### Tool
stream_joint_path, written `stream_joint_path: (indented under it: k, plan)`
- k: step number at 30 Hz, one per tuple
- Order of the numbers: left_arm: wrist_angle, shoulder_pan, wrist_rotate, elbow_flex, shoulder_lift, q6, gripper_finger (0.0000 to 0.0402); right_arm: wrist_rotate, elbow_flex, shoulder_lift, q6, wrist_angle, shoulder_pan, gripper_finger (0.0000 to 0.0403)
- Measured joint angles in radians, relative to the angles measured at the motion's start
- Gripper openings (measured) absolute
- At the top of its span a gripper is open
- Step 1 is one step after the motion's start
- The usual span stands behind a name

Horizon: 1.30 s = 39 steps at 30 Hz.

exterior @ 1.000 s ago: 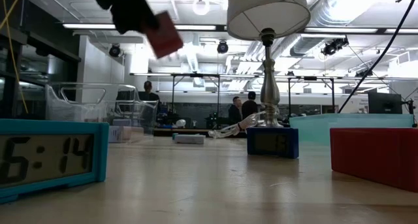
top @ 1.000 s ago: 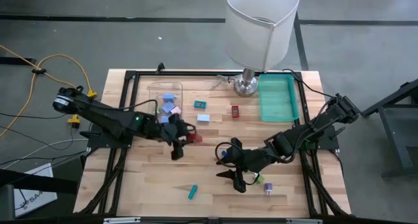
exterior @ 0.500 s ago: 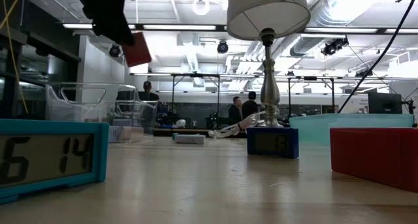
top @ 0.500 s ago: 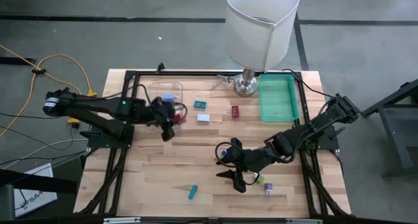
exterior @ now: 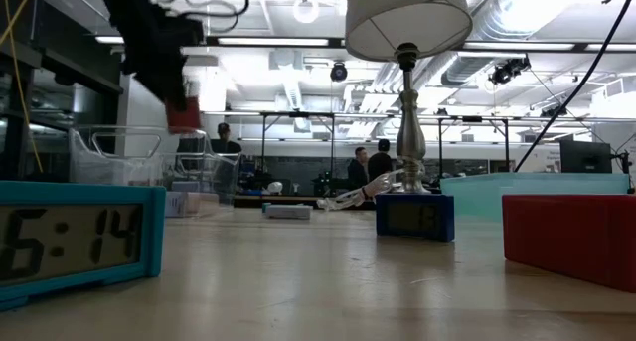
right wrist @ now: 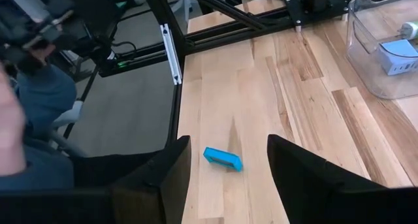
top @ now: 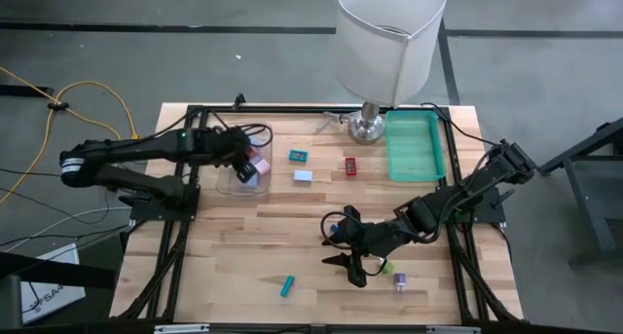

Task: Pick & Place Office items
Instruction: Put the red charger adapter into the transparent bin

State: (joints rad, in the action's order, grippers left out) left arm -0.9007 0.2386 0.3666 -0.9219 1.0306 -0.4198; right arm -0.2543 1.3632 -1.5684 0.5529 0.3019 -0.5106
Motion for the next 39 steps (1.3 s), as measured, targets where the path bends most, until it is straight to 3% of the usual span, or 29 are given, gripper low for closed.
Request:
stream_joint_path:
  k: [9, 20, 34, 39]
  plan:
    - [0.018, 0.076, 0.136, 0.134, -0.001, 0.001, 0.0120, 0.000, 0.000, 0.000, 0.000, 0.000, 0.000, 0.0189]
    - [0.265, 0.076, 0.184, 0.326, -0.001, 0.091, 0.0120, 0.000, 0.000, 0.000, 0.000, 0.000, 0.000, 0.0189]
    - [0.277, 0.121, 0.182, 0.349, -0.001, 0.091, 0.0121, 0.000, 0.000, 0.000, 0.000, 0.000, 0.000, 0.0189]
    - [0.276, 0.121, 0.181, 0.349, -0.001, 0.092, 0.0143, 0.000, 0.000, 0.000, 0.000, 0.000, 0.000, 0.0189]
